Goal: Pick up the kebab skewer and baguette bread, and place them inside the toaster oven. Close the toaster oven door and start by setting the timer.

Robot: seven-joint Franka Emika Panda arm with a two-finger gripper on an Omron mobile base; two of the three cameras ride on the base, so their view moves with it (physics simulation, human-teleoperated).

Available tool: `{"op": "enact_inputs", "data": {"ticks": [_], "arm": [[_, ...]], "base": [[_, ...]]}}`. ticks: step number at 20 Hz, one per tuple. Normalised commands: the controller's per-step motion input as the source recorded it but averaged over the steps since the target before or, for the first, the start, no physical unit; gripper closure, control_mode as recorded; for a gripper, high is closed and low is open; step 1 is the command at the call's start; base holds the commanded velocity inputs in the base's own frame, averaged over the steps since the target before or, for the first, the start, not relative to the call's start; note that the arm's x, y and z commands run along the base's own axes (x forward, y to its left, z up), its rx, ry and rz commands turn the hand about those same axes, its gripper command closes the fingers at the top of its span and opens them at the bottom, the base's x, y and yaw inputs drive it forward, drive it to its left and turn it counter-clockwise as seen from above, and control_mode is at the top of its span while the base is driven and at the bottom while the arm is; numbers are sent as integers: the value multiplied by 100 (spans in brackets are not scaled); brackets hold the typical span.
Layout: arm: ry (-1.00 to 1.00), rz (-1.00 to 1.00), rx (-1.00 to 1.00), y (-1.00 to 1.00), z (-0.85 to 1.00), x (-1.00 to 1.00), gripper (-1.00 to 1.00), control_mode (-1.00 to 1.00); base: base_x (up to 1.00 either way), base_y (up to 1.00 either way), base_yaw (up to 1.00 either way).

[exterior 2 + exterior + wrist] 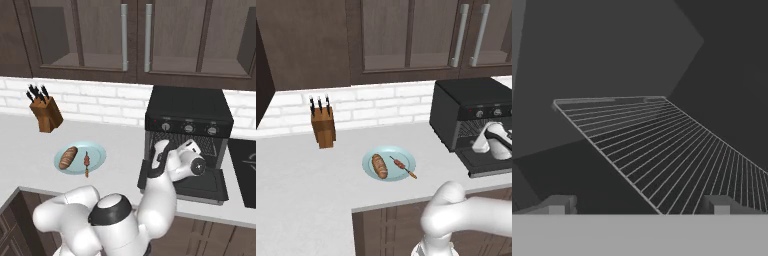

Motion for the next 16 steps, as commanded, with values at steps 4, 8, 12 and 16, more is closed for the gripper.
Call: {"op": "enact_inputs", "data": {"ticks": [4, 8, 12, 16], "arm": [[0, 0, 0, -9, -17, 31, -100, -100], [0, 0, 0, -17, -19, 16, -100, -100], [0, 0, 0, -11, -17, 20, -100, -100], [-1, 0, 0, -11, -20, 5, -100, -100]], "base": [[0, 0, 0], [0, 0, 0], [0, 0, 0], [0, 0, 0]]}}
